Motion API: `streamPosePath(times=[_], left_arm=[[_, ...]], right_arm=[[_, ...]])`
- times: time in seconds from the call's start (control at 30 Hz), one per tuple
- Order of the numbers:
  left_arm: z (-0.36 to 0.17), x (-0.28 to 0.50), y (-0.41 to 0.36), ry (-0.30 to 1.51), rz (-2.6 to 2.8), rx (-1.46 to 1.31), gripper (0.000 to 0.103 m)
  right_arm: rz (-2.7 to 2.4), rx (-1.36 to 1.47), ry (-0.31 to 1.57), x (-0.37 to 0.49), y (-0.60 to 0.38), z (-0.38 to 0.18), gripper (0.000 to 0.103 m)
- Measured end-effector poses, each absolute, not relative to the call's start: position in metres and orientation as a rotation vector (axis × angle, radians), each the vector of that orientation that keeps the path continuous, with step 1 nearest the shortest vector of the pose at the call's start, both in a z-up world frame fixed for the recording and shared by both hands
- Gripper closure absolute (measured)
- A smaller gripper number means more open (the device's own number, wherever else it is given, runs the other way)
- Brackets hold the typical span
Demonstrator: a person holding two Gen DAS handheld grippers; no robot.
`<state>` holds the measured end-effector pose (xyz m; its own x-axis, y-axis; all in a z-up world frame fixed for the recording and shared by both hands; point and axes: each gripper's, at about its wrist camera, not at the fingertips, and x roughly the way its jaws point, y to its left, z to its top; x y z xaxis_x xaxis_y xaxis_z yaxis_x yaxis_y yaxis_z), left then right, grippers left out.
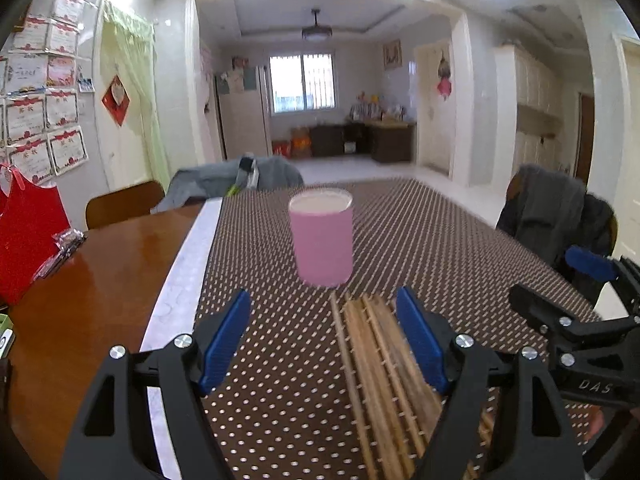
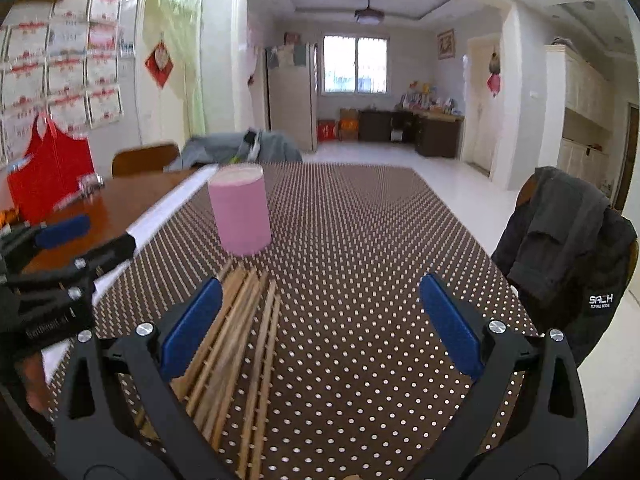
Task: Organize utensils
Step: 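Lower the right gripper to the chopstick pile and grasp one chopstick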
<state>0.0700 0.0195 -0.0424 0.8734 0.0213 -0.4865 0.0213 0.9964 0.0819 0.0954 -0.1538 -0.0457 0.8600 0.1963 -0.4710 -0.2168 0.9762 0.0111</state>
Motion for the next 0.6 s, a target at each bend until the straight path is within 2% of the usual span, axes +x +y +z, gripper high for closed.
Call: streamPosePath(times=[0.37,0.6], left_arm=[[-0.107,0.133,0.032,0.889,-0.051,0.175,0.029],[-0.134,0.15,0.033,0.978,-0.059,0.195,0.029]], right_arm=[[0.299,-0.182,0.747,0.139,-0.137,-0.093,0.006],[0.342,-0.179,0.827,0.149,-0.132,-0.106,0.007]])
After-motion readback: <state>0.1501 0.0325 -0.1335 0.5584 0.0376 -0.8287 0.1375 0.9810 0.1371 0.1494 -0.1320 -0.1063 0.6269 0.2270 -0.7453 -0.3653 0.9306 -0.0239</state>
